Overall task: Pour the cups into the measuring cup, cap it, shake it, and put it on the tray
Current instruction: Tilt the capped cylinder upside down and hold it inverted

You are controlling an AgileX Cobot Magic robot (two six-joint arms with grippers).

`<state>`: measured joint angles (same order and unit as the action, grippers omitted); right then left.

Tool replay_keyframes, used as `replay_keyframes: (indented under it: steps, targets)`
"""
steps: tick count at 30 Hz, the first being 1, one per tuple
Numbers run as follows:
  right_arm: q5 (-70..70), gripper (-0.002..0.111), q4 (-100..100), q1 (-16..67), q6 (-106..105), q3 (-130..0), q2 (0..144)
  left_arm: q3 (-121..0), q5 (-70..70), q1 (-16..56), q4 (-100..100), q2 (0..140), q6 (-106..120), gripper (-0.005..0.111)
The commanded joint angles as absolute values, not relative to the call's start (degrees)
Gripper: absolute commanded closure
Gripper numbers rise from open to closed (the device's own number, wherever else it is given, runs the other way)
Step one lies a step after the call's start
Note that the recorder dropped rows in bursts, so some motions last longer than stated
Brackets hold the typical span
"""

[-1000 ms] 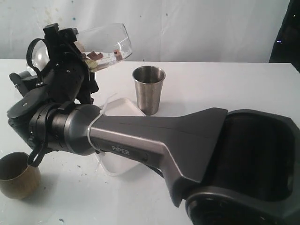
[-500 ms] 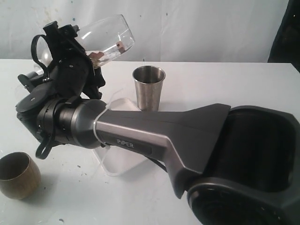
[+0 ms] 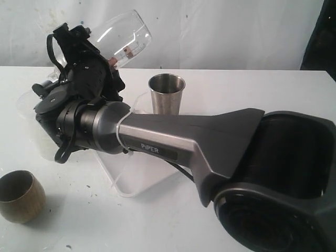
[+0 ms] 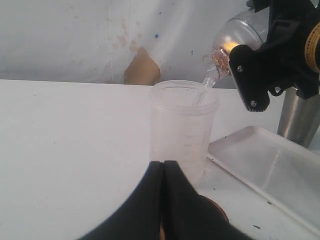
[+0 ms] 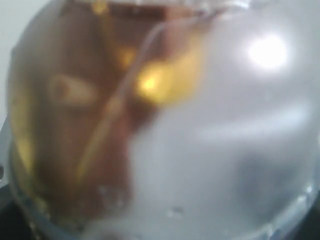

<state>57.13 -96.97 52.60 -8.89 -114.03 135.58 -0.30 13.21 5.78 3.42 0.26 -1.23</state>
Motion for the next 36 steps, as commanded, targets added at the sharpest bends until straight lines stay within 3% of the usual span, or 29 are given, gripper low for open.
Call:
replay_keyframes:
  steps: [1,36]
  targets:
    - [56.8,0.108,-99.9,52.0,-10.3,-114.8,134.8,0.0,13.3,6.0,3.4,0.0,-1.2,0.107]
    - [48.7,0.108,-99.9,52.0,-24.2,-120.5,134.8,0.0,13.3,6.0,3.4,0.0,-1.2,0.107]
